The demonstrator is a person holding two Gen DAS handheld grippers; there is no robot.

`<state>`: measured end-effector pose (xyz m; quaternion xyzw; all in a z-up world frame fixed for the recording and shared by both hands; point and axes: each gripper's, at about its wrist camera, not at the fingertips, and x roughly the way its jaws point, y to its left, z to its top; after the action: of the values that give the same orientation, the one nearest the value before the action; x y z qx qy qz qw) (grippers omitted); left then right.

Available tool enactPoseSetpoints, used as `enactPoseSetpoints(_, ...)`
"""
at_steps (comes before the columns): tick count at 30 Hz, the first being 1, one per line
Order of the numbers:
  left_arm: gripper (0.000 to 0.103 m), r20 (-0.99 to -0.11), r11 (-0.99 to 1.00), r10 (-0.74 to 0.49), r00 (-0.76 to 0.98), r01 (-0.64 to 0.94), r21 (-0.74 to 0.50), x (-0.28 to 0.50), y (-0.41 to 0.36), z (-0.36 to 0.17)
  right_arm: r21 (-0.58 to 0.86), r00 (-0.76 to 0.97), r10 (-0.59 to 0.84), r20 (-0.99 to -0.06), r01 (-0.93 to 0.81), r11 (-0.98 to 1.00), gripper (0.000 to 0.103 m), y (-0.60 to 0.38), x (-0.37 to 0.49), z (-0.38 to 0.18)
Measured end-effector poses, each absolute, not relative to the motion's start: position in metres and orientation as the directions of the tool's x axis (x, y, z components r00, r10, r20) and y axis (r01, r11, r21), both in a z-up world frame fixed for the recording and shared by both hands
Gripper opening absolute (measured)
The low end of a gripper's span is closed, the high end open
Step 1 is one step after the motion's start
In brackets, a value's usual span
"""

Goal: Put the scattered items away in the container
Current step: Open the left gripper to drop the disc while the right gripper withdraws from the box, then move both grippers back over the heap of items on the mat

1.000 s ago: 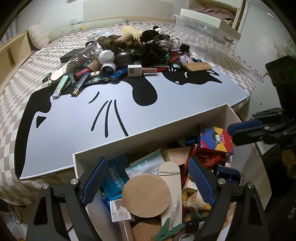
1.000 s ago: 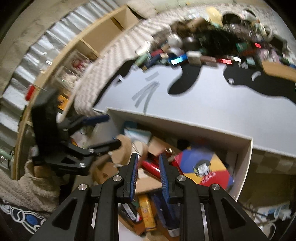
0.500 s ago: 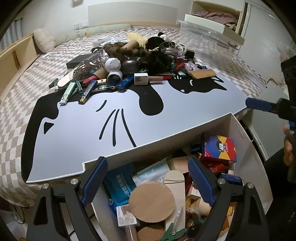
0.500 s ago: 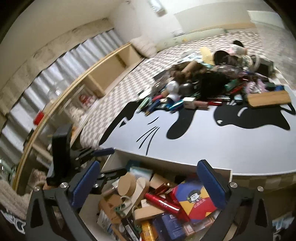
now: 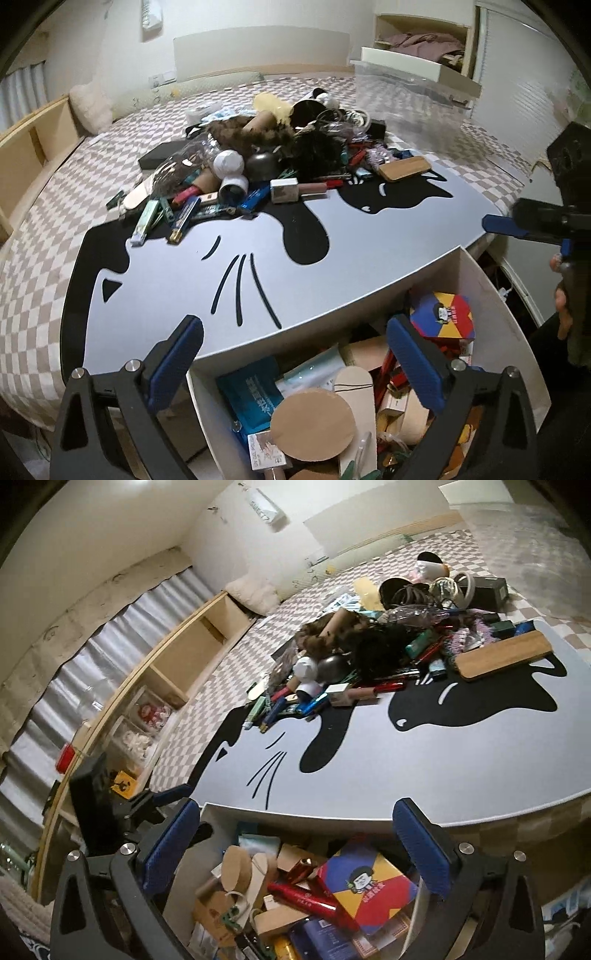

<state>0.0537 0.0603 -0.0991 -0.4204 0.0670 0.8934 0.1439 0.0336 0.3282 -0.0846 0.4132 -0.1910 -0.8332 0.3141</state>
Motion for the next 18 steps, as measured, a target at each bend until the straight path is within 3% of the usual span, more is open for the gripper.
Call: enactPoseSetpoints(18,0.102,-0.751,-0.981,0.135,-0.647,-0.194,-0.009,0.015,0.042,-0.069,0.517,-0.502,-0.6,-0.623,0.311,-0.797,0.103,0.34,0.022,-0.081)
